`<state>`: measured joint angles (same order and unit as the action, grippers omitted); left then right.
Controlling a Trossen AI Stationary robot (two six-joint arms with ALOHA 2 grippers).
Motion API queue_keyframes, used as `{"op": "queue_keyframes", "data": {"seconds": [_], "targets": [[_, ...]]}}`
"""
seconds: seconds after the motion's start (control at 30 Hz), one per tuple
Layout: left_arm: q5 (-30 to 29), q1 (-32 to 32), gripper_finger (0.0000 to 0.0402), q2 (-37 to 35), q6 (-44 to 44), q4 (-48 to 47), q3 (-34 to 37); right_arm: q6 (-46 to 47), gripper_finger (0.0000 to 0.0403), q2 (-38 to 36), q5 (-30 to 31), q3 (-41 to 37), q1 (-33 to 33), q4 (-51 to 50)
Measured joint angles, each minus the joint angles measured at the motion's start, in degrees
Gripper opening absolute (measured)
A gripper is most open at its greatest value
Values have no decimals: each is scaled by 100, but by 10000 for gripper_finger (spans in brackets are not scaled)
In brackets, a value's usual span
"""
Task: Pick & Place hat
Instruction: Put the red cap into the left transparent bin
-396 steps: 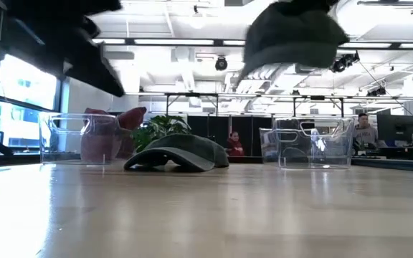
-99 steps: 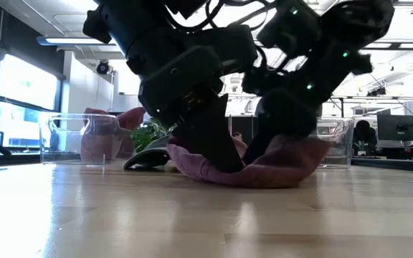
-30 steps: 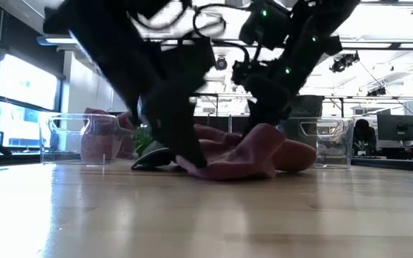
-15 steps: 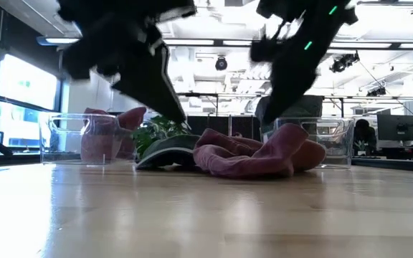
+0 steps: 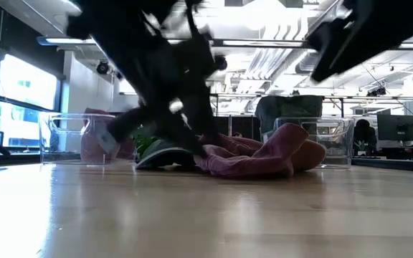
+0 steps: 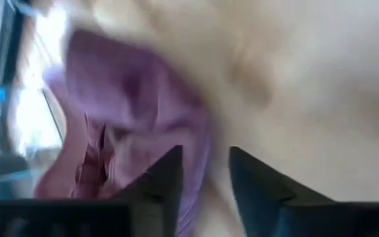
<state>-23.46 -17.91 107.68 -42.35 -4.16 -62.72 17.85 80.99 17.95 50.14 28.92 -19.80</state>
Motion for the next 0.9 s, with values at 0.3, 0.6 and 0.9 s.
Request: {"op": "queue_keyframes", "data": {"seconds": [0.3,0.6,0.9], "targets": [[-858,468,198,636,-373,631,-10,382,148,0,1387,-44,987,630],[-261,490,72,854,134,550,-240,570,146,1,1504,-43,1103,729],[1334,516,20,347,775,-1949,-1576,712,145,4,1602,-43,1109,725]]}}
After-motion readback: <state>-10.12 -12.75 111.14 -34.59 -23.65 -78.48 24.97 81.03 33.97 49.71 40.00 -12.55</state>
